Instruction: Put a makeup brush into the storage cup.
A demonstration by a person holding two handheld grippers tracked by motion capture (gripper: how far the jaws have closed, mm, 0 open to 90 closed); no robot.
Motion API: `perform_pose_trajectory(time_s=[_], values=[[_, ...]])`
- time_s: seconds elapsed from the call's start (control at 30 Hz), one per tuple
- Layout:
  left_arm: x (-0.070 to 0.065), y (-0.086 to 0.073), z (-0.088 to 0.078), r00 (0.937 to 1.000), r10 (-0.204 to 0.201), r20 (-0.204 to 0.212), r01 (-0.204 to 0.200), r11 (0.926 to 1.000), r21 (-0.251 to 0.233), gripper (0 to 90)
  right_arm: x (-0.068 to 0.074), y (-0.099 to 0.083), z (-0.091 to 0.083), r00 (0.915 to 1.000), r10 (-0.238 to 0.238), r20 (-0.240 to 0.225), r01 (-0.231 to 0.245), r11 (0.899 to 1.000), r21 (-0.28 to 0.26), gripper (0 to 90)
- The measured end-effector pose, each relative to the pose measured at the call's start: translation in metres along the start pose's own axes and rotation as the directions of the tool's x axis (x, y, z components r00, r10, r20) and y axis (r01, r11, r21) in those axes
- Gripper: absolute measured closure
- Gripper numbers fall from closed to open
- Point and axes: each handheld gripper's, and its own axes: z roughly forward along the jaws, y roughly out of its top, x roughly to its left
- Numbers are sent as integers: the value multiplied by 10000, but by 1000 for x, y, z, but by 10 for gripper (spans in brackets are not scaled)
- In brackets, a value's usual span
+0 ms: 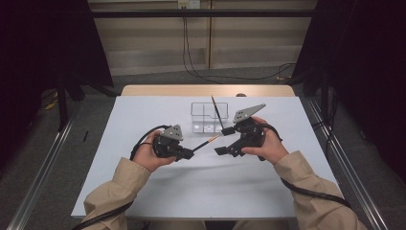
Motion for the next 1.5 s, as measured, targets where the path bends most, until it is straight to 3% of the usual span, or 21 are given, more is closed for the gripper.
perform_pose_trajectory(time_s=[0.23, 0.5, 0.8, 0.93, 1.3, 1.5], values=[[0, -1, 0, 10000, -49, 8, 49, 10000, -72, 853, 0, -5, -4, 9987, 507, 11, -499, 9875, -1495, 101], [-1, 0, 0, 10000, -37, 17, 37, 9999, -139, 853, 3, -9, -3, 9975, 712, 17, -692, 9745, -2135, 99], [-1, -1, 0, 9996, -271, 65, 274, 9975, -645, 853, 5, -14, 0, 9955, 943, -49, -918, 9549, -2823, 96], [0, -4, -2, 9971, -750, 142, 762, 9883, -1323, 853, 6, -12, 0, 9960, 893, -10, -855, 9508, -2979, 99], [-1, -3, 2, 9909, -1331, 178, 1333, 9591, -2498, 853, 6, -10, 0, 9967, 813, 56, -760, 9522, -2960, 158], [-3, 0, 11, 9898, -1386, 319, 1421, 9555, -2585, 853, 6, -8, 1, 9963, 856, -86, -842, 9507, -2986, 267]])
